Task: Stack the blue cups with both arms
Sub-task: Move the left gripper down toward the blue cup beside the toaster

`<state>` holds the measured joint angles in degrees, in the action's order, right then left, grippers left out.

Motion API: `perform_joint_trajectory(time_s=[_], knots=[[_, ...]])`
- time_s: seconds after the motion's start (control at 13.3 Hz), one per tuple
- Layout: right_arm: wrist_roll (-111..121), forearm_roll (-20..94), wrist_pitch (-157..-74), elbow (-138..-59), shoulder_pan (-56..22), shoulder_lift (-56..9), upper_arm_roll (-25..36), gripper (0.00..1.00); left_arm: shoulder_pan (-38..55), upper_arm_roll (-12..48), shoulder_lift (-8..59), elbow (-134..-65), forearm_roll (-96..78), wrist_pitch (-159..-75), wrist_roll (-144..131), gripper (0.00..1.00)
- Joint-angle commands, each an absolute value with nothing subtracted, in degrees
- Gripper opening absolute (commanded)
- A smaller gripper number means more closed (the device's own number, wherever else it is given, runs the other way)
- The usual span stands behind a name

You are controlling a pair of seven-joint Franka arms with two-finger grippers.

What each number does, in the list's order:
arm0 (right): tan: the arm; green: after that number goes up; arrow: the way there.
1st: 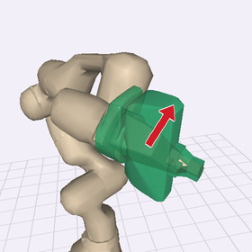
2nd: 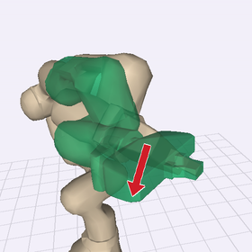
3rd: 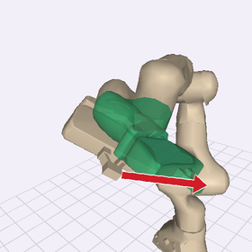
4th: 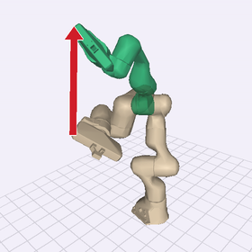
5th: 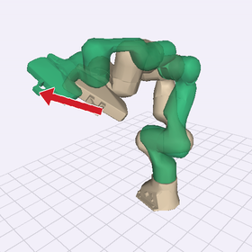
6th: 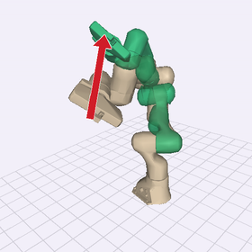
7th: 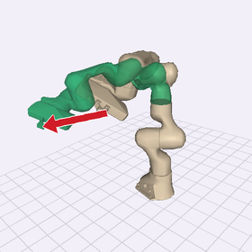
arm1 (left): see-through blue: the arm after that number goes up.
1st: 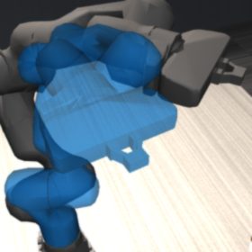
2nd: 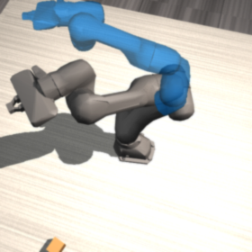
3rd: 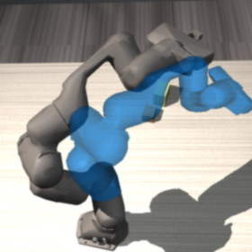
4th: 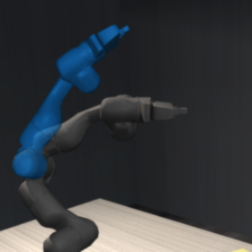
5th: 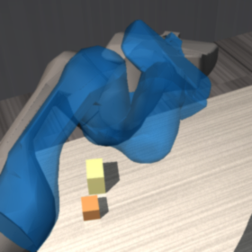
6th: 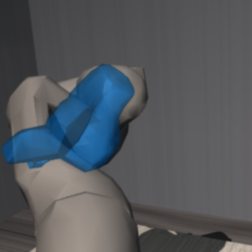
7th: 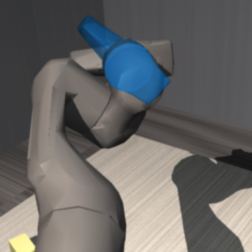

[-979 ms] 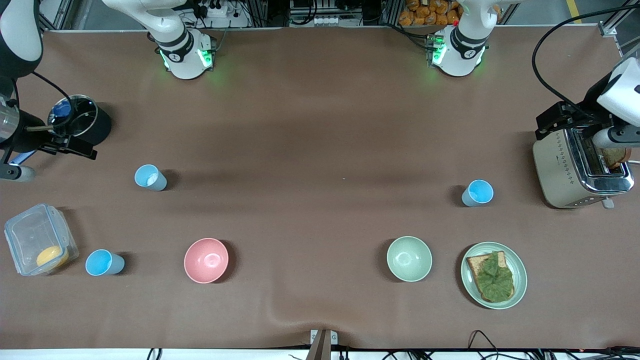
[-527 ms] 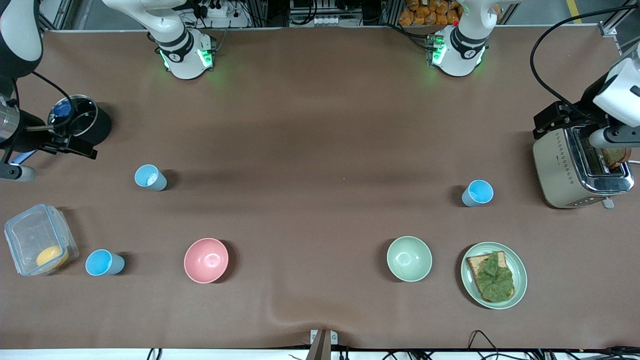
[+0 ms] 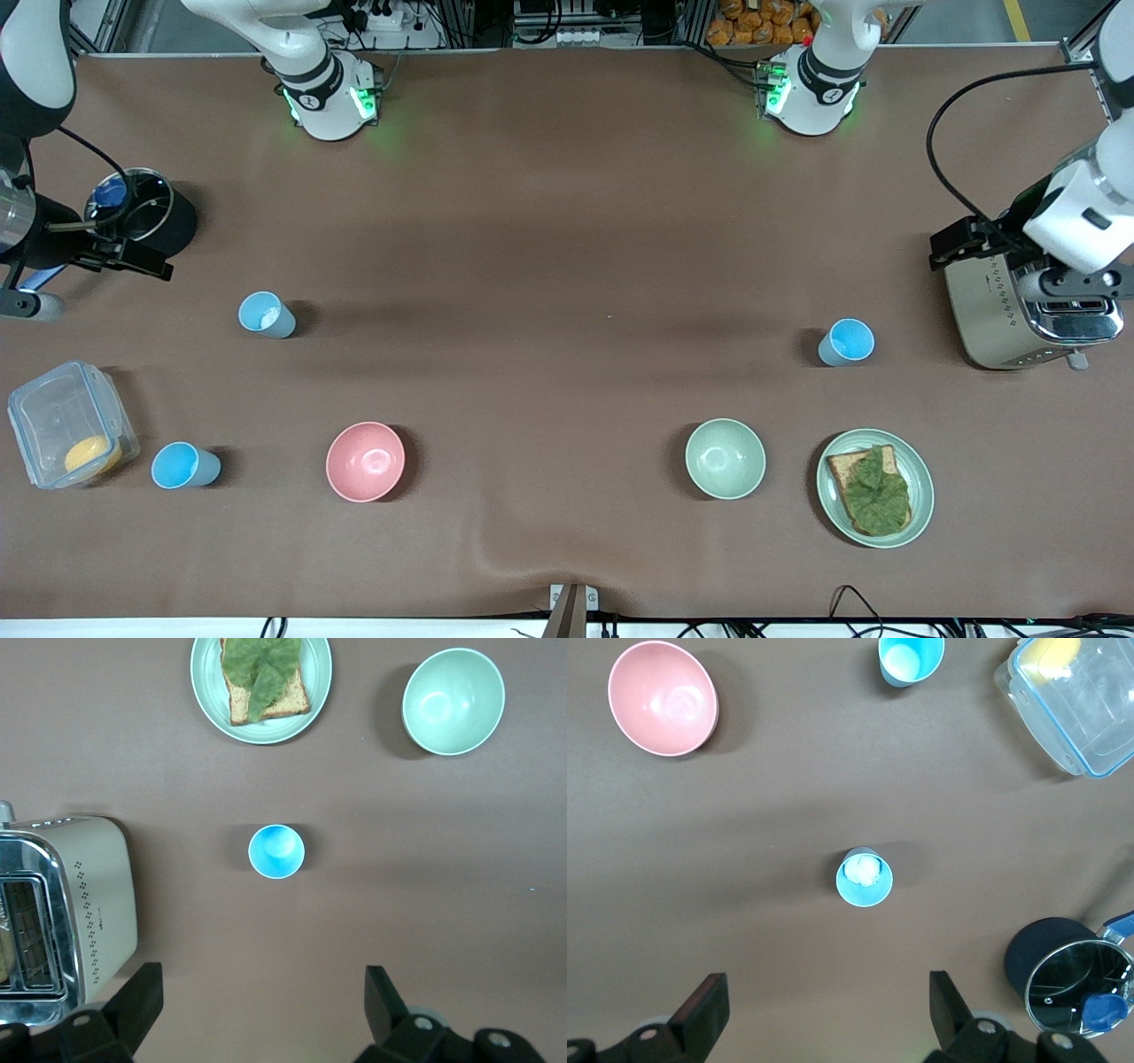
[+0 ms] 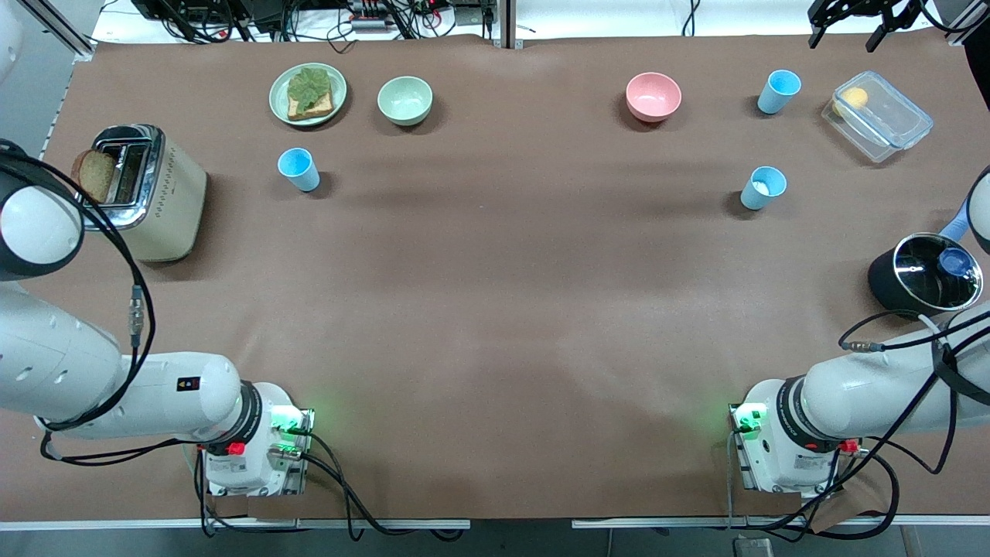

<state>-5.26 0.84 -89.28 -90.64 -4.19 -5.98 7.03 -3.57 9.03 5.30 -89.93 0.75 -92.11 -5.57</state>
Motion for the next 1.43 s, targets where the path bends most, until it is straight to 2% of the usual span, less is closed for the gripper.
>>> perform_joint_trajectory(time_s=[0.0, 0.98, 1.21, 1.36], knots=[[-6.24, 1.23, -88.95, -91.41, -3.78, -4.92, 6.50, 1.00, -4.13, 9.32, 4.04, -93.94, 0.88, -95.53, -4.75, 1.00], [-4.22, 1.14, -87.80, -91.41, -3.43, -5.36, 6.59, 1.00, -5.45, 9.40, 1.32, -117.58, 1.67, -123.29, -5.19, 1.00], [-2.83, 0.36, -87.45, -91.67, -3.86, -7.37, 6.59, 1.00, -5.80, 9.32, 1.93, -121.63, 1.76, -129.00, -5.19, 1.00], [-0.97, 0.35, -86.58, -91.76, -3.69, -9.22, 6.59, 1.00, -5.89, 9.23, 3.42, -125.05, 3.41, -135.67, -5.19, 1.00]])
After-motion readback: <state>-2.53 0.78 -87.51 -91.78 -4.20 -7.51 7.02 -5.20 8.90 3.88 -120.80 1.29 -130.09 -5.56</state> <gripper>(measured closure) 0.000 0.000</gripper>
